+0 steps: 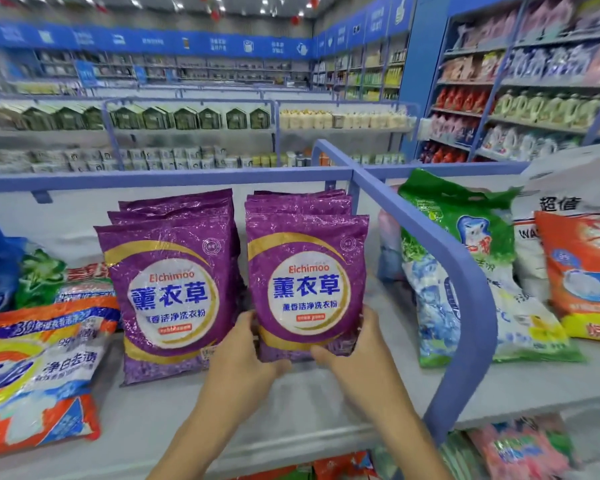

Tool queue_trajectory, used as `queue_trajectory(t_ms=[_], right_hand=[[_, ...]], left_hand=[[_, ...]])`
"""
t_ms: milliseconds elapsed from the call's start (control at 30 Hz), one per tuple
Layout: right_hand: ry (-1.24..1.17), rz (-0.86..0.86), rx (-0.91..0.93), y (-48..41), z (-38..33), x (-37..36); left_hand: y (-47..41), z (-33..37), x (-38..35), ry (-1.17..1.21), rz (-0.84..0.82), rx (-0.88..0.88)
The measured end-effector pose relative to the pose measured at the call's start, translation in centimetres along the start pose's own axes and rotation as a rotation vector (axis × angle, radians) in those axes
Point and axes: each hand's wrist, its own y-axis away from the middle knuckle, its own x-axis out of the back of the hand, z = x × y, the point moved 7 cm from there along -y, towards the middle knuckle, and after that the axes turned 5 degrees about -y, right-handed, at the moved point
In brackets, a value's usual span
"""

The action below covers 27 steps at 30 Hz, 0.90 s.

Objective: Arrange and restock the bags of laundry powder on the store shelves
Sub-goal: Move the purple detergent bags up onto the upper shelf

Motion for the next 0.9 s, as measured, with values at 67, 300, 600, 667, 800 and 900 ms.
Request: queue_trajectory(t_ms=[67, 300, 600, 667, 800, 900], right_hand=[[0.083, 0.006, 0.042, -0.4, -0.7, -0.1], [0.137, 0.054, 0.096, -1.1, -1.1, -0.4], [0.250, 0.059, 0.112, -0.3, -0.6, 0.3], [0.281, 0.057, 0.130, -0.1, -0.7, 0.4], [0.358, 0.037, 0.180, 0.6, -0.9, 0.3], [0.449, -0.016, 0.196, 1.7, -0.8, 0.3]], left_hand=[[0.1, 0.7, 0.2, -0.129, 0.060, -0.010], [-0.4, 1.0, 0.1, -0.158, 0.130, 0.002], [0.9, 0.7, -0.2, -0.187, 0.201, -0.016], [1.2, 0.5, -0.4, -0.181, 0.218, -0.027], [2.2, 0.7, -0.7, -0.183, 0.227, -0.072], [3.8, 1.4, 0.0, -0.247, 0.216, -0.118]])
